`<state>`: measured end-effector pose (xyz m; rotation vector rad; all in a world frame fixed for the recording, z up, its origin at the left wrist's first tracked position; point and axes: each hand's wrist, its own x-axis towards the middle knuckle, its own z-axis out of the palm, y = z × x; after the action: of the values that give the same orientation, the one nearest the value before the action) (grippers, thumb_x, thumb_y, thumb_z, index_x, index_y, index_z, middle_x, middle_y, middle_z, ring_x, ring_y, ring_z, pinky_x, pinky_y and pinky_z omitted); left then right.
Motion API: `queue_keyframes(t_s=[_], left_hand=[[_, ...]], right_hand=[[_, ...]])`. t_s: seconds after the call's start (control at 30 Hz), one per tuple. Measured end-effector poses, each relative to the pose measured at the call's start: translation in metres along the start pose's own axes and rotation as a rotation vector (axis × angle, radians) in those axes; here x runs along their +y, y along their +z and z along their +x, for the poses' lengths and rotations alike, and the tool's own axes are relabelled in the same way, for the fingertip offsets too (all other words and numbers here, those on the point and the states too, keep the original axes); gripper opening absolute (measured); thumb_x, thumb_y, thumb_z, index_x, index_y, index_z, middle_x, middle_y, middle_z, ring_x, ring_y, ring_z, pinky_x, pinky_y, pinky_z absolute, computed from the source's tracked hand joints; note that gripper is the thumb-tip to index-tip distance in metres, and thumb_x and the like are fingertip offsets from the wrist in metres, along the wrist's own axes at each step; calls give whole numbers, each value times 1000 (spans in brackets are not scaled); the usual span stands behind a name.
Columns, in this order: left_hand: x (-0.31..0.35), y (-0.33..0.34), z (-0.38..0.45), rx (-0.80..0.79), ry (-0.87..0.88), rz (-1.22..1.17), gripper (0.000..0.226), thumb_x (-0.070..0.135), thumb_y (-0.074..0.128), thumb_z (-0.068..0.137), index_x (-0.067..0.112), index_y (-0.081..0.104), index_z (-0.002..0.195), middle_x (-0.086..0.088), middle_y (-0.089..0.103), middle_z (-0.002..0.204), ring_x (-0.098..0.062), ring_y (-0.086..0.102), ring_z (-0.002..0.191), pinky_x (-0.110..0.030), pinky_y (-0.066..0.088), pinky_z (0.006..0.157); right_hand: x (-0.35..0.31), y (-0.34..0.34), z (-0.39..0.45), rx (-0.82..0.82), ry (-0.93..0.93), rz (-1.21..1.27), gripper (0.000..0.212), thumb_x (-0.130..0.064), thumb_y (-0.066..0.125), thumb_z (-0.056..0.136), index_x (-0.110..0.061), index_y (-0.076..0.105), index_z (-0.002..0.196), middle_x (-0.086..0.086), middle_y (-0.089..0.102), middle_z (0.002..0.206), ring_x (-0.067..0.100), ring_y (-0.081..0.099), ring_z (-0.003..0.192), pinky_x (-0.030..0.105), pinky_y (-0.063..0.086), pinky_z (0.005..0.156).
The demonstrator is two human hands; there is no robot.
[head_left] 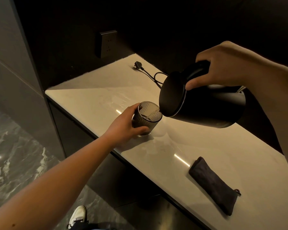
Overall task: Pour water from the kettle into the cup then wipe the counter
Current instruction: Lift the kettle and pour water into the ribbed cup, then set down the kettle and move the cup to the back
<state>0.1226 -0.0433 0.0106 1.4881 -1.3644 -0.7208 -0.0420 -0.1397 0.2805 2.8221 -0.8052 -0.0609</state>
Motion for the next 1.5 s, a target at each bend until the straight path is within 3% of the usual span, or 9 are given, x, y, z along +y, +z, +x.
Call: queue_keyframes(t_s=[0.13,0.27,0.37,0.5,0.6,0.7,0.87,1.17,1.5], left_hand=[[-1,0,0,-4,9,13,85,33,80,73,28,32,143,6,45,142,-10,43,126,-23,39,98],[-1,0,1,-14,14,9,84,32,79,73,26,32,143,6,46,141,-8,43,126,-25,40,99],[-1,0,1,-29,8,13,85,31,79,74,26,31,143,5,46,142,-12,43,128,-24,39,99],[1,-1,1,-22,-11,10,85,29,80,73,26,32,143,4,47,141,-12,44,128,-31,41,103],[3,0,0,-27,-14,18,84,29,79,74,26,32,143,3,47,141,-12,45,125,-28,40,100],[4,1,0,-42,-18,1,82,27,79,74,27,33,141,9,47,137,-11,45,123,-27,39,98],[2,0,1,-40,-19,11,82,30,80,73,31,33,141,11,47,136,-11,47,124,-30,40,101],[4,1,0,-39,-22,33,83,31,80,74,31,33,142,11,47,136,-10,48,123,-31,40,101],[4,1,-1,-35,-26,28,82,31,79,74,30,33,142,6,48,140,-14,49,125,-36,43,103]], right_hand=[[9,8,-17,42,155,107,54,-71,59,59,-21,59,79,0,58,71,16,55,63,27,42,52],[23,34,-42,113,314,313,27,-47,73,72,-25,58,78,0,59,75,18,58,69,27,43,55],[31,57,-60,202,354,409,28,-39,74,75,-15,60,81,9,58,71,26,56,64,29,42,56],[49,86,-87,367,448,684,41,-59,71,69,-20,58,77,8,55,65,22,51,58,30,43,57],[61,107,-110,522,542,917,22,-48,65,75,-29,54,72,-8,52,53,9,44,48,20,39,46],[68,127,-131,666,641,1082,16,-39,65,77,-28,54,71,-10,48,51,10,41,47,23,37,46],[75,154,-164,825,812,1263,36,-55,73,71,-26,54,76,-9,46,57,11,41,52,24,38,51],[83,180,-197,1012,1039,1304,42,-63,73,68,-27,53,78,-11,46,56,10,42,53,27,39,57],[84,194,-210,1014,1100,1236,43,-67,72,63,-30,55,76,-7,46,61,9,43,54,28,40,59]])
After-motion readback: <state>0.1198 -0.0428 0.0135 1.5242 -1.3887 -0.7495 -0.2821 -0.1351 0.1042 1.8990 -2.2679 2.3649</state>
